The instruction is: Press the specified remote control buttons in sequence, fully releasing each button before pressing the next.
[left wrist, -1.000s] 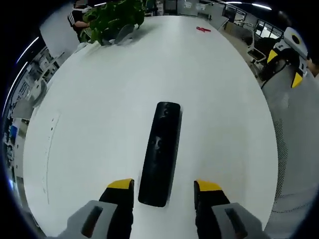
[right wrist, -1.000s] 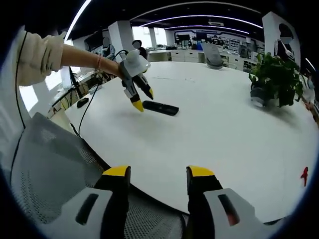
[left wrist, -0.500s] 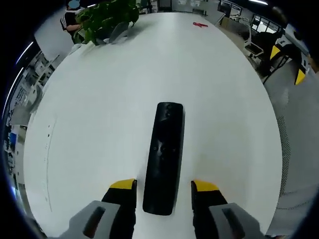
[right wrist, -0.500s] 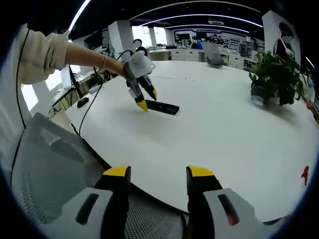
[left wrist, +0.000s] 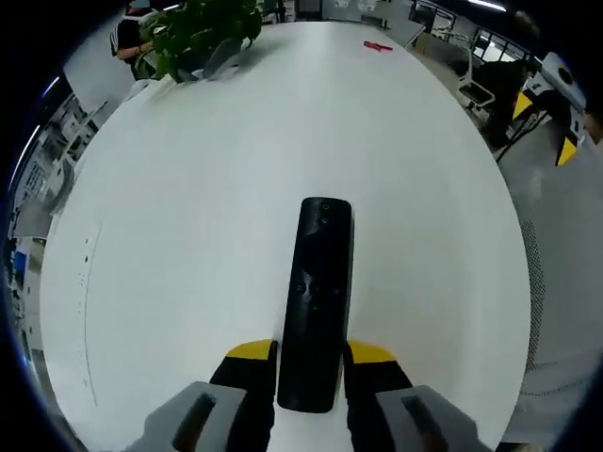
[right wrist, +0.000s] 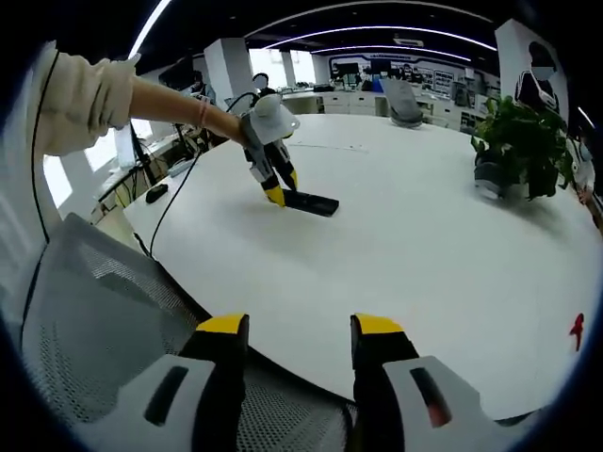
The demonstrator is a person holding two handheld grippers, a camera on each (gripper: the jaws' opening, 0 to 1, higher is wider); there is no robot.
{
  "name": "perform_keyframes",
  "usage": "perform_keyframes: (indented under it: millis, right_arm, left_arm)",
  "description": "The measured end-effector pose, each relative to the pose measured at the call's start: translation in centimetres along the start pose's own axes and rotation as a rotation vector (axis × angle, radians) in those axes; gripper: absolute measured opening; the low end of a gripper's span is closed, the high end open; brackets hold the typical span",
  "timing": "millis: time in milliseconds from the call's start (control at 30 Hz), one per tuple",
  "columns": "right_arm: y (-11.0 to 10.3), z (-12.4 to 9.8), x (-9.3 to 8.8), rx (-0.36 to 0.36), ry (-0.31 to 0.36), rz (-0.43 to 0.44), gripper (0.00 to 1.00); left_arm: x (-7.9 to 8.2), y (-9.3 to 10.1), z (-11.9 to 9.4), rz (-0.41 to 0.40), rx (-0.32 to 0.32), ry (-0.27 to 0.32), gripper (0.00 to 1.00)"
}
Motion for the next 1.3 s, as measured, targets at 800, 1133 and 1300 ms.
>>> perform_keyframes:
  millis: [800,1133,1300]
  right_arm:
    - [-0.1,0.0,0.0,0.007,-0.001,-0.011,0.42]
    - [-0.1,0.0,0.1,0.009,0.000,-0.015,0.42]
    - [-0.1,0.0,0.1,0.009,0.001,-0.018,0.42]
  left_arm:
    - [-0.5,0.5,-0.2,0.024,-0.005,-0.034,0.24]
    - [-1.4,1.5,-0.4,0.008,-0.023,-0.044,0.24]
    - [-1.8,2.2,-0.5,0.013,-0.027,-0.040,0.24]
Point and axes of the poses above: the point that each gripper's makers call its tool centre point, and the gripper's own axes: z roughly forward along the fingers, y roughly to its right, x roughly out of its top, the point moved 3 cm from there along -z, roughly backward along the fingers, and after that the axes turned 14 degrees about -z, right-handed, at the moved point
